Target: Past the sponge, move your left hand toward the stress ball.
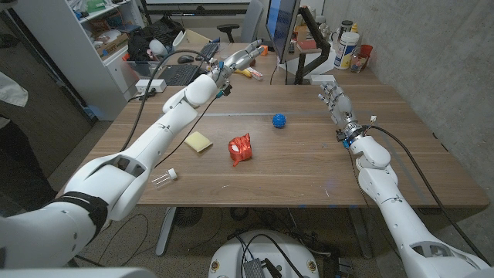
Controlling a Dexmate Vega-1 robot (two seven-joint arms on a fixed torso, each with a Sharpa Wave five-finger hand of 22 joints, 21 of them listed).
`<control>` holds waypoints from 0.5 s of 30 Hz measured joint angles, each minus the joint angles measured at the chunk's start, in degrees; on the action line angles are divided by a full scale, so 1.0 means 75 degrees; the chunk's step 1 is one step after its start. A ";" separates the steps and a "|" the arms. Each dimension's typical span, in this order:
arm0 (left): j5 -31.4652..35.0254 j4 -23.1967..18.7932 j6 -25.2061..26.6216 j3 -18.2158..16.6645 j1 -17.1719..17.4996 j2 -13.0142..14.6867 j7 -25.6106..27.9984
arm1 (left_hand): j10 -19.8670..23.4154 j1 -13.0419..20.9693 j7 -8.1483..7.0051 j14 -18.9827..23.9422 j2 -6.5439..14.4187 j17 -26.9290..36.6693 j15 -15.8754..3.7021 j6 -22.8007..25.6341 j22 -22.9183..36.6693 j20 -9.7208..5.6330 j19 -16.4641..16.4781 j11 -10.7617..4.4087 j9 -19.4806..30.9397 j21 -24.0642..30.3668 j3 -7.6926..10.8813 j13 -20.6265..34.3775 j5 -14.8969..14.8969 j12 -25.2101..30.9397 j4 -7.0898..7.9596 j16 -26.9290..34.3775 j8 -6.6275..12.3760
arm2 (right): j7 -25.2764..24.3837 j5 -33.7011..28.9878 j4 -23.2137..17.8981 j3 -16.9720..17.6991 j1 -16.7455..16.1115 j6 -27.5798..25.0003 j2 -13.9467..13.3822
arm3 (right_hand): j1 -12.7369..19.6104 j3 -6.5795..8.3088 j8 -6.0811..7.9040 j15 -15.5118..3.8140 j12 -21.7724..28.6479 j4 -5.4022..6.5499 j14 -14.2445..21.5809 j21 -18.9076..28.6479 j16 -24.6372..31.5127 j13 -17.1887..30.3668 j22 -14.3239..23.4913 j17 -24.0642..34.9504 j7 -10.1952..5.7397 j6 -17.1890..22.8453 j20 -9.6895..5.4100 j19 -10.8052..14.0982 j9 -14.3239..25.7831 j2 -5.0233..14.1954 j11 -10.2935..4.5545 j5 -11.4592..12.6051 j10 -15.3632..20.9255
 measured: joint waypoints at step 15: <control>0.0206 0.0103 -0.0121 0.0108 -0.0161 -0.0030 -0.0055 | -0.0010 0.0030 -0.0161 0.0000 0.0030 0.0000 0.0000 -0.0023 0.0000 0.0000 0.0000 -0.0038 0.0000 -0.0028 0.0031 -0.0016 0.0000 0.0000 -0.0031 0.0000 0.0000 | -0.0031 0.0008 0.0020 -0.0061 0.0021 0.0054 -0.0007 | 0.0000 0.0000 0.0000 0.0000 0.0000 0.0000 0.0000 0.0000 0.0000 -0.0001 0.0000 0.0000 0.0028 0.0028 0.0000 0.0000 0.0000 0.0000 0.0000 0.0000 -0.0001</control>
